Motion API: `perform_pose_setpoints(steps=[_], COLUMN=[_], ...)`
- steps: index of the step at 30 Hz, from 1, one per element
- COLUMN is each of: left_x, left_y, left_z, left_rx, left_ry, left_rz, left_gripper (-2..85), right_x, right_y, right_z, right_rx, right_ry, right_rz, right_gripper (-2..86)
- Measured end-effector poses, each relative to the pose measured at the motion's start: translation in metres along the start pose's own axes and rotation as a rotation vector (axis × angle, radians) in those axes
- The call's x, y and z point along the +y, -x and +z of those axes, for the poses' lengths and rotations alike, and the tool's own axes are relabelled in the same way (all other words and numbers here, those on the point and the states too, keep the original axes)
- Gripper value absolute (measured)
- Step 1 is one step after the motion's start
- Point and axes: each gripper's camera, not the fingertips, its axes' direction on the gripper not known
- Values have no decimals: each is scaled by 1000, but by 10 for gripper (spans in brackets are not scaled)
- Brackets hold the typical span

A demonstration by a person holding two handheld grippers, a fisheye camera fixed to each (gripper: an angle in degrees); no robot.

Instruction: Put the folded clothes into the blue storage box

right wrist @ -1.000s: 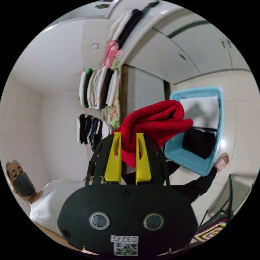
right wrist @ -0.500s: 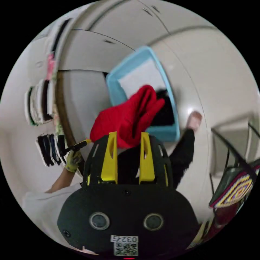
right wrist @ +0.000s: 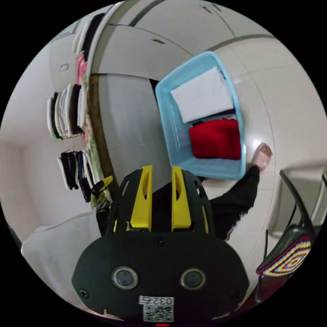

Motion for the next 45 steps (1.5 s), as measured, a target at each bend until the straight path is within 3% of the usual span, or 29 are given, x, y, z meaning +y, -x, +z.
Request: perform_pose_setpoints(steps=[10,15,18,27,45], left_x=[98,194,245,303,331], left_y=[-5,25,57,110,154], left_z=[-109,-172,-190,-192,-192], left_rx=[5,-70,-31,44,152], left_ry=[-572,-932,-1046,-1051,-1009], left_rz=[-39,-273,-447,-641,-647], left_gripper=[20,41,70,89,82], right_x=[-55,-57,-53,-50,-25], right_y=[150,243,285,359,431], right_z=[66,128,162,246,326], right_rx=[-190,-250,-268,-206,-35], right_ry=[210,385,465,571,604], right_rz=[-404,-572,-612,-572,-569], right_gripper=[85,87,90,98,86])
